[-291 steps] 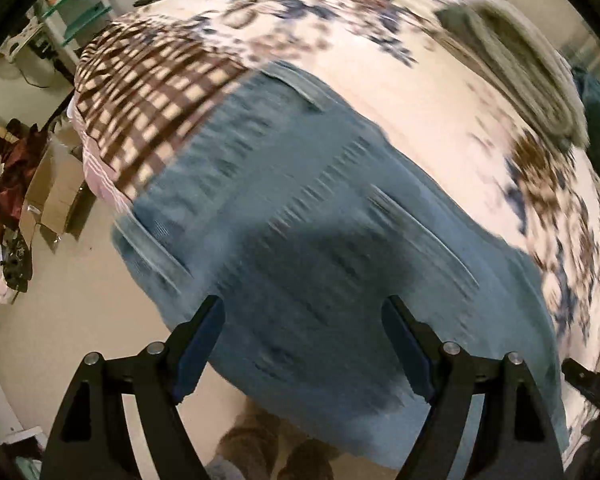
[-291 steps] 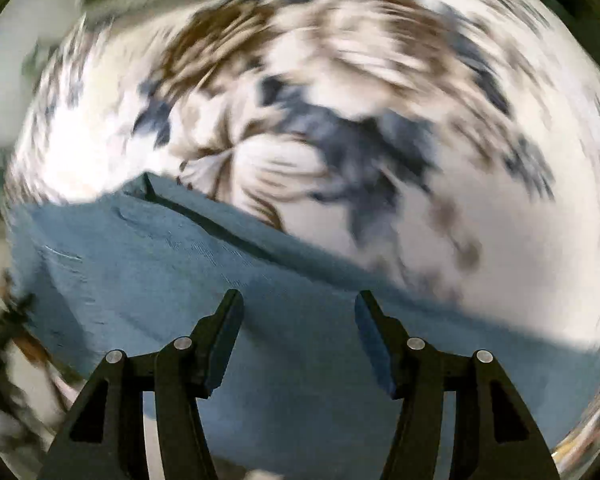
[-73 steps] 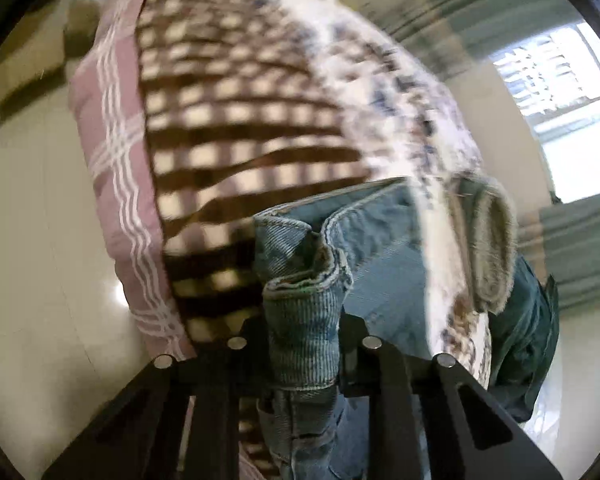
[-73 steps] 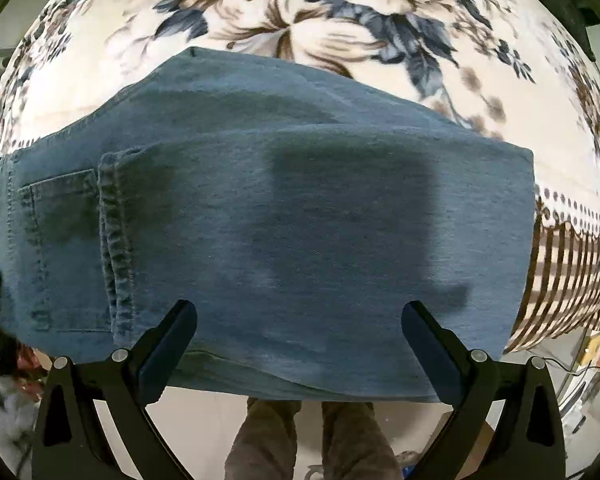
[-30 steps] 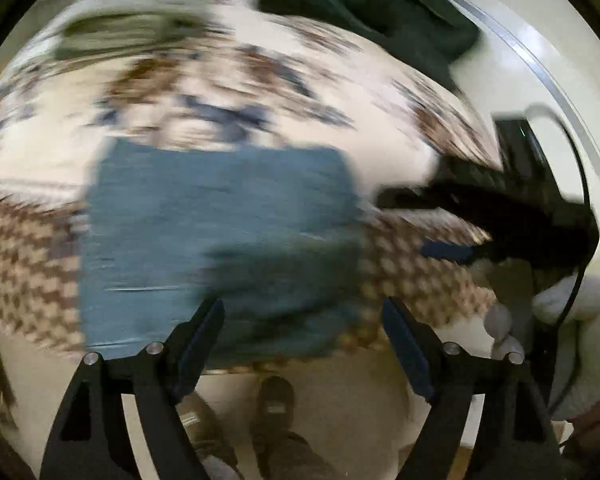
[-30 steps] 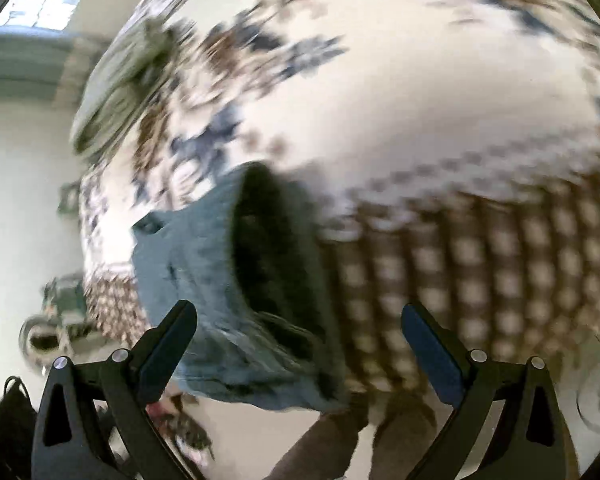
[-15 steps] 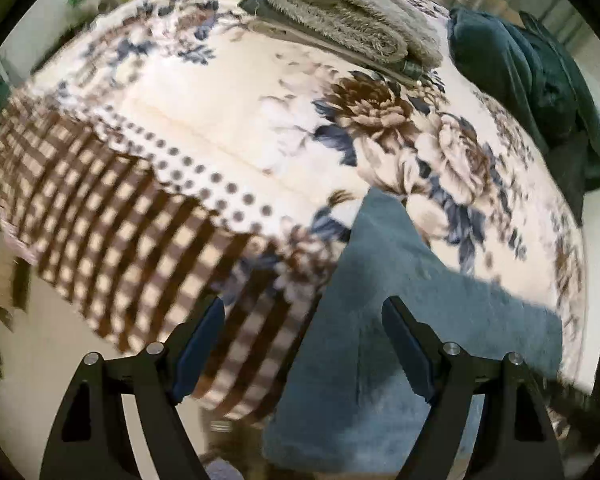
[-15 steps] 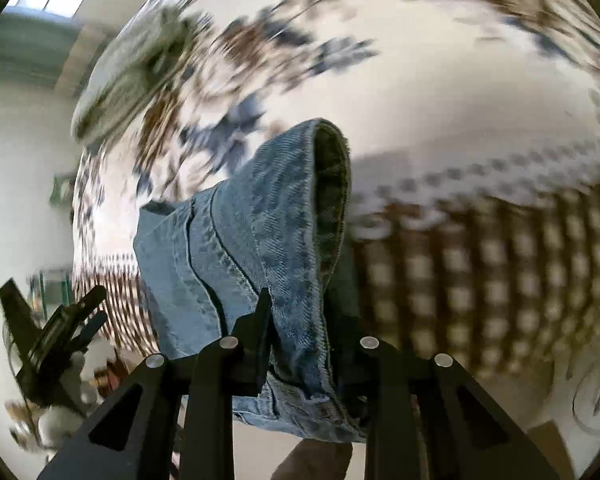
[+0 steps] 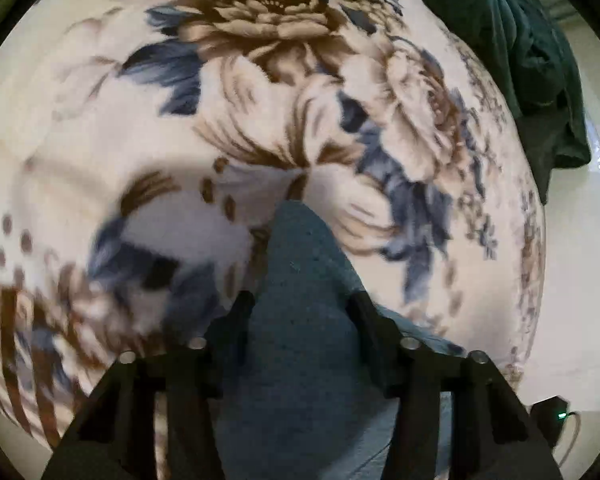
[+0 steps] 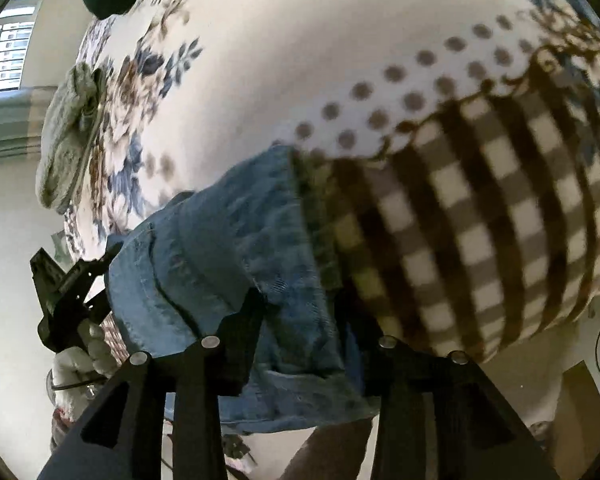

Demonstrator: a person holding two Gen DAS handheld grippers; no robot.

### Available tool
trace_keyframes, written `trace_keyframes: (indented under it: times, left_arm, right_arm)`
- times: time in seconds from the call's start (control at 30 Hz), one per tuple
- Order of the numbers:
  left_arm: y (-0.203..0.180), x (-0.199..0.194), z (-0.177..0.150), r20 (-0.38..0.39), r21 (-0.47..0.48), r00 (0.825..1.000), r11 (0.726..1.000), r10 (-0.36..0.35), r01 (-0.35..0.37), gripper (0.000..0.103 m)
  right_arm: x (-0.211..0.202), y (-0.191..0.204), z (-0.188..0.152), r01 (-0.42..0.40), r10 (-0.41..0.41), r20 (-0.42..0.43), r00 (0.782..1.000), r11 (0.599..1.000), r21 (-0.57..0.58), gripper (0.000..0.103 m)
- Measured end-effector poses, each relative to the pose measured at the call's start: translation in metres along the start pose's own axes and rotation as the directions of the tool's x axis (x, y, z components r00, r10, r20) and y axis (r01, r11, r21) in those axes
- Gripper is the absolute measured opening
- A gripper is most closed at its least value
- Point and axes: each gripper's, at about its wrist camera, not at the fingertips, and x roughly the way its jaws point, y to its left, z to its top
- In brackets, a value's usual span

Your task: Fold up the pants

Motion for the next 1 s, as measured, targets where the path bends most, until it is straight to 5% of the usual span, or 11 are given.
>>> trace_keyframes:
  times: [0.1, 0.17, 0.23, 0.3, 0.37, 0.57, 0.67, 0.77, 1.0]
  left_arm:
    - [0.011, 0.004, 0.001, -0.014, -0.009, 0.999, 0.999, -0.04, 0.04, 0.041]
    - [0.016, 0.0, 0.001, -0.021, -0.042, 0.997, 0.996, -0.075, 0.074, 0.045]
    - [0.016, -0.01, 0.0, -0.043, -0.04, 0.991, 0.992, -0.125, 0.123, 0.051]
    - [0.019, -0.025, -0.007, -0.036, -0.032, 0.985, 0.986, -0.166, 0.165, 0.058]
    - [0.023, -0.034, -0.016, -0.035, -0.014, 0.976, 0.977, -0.213, 0.213, 0.076]
    - [0.037, -0.007, -0.046, -0.114, -0.045, 0.955, 0.961, -0.275, 0.272, 0.078]
    - [0.031, -0.011, -0.05, -0.08, -0.007, 0.952, 0.956, -0.294, 0.294, 0.064]
    - [0.027, -0.021, -0.054, -0.045, 0.039, 0.958, 0.957, -0.284, 0.286, 0.042]
    - [0.026, -0.057, -0.045, 0.008, 0.078, 0.953, 0.95, -0.303, 0.302, 0.031]
  right_arm:
    - [0.006, 0.008, 0.004, 0.042, -0.043, -0.03, 0.999, 0.998, -0.041, 0.041]
    - [0.009, 0.015, 0.006, 0.019, -0.023, -0.058, 0.998, 0.998, -0.067, 0.059]
    - [0.01, 0.013, 0.008, -0.056, 0.051, -0.067, 0.996, 0.996, -0.068, 0.093]
    - [0.018, 0.011, 0.009, -0.104, 0.097, -0.094, 0.991, 0.992, -0.074, 0.098]
    - [0.034, 0.009, 0.012, -0.126, 0.115, -0.135, 0.984, 0.989, -0.075, 0.098]
    - [0.068, 0.029, 0.017, -0.211, 0.184, -0.203, 0.962, 0.97, -0.122, 0.1]
    - [0.079, 0.053, 0.008, -0.214, 0.167, -0.216, 0.962, 0.952, -0.218, 0.09]
    - [0.086, 0.068, 0.002, -0.169, 0.119, -0.196, 0.973, 0.951, -0.259, 0.048]
    - [0.058, 0.119, 0.0, -0.178, 0.147, -0.118, 0.982, 0.931, -0.318, 0.032]
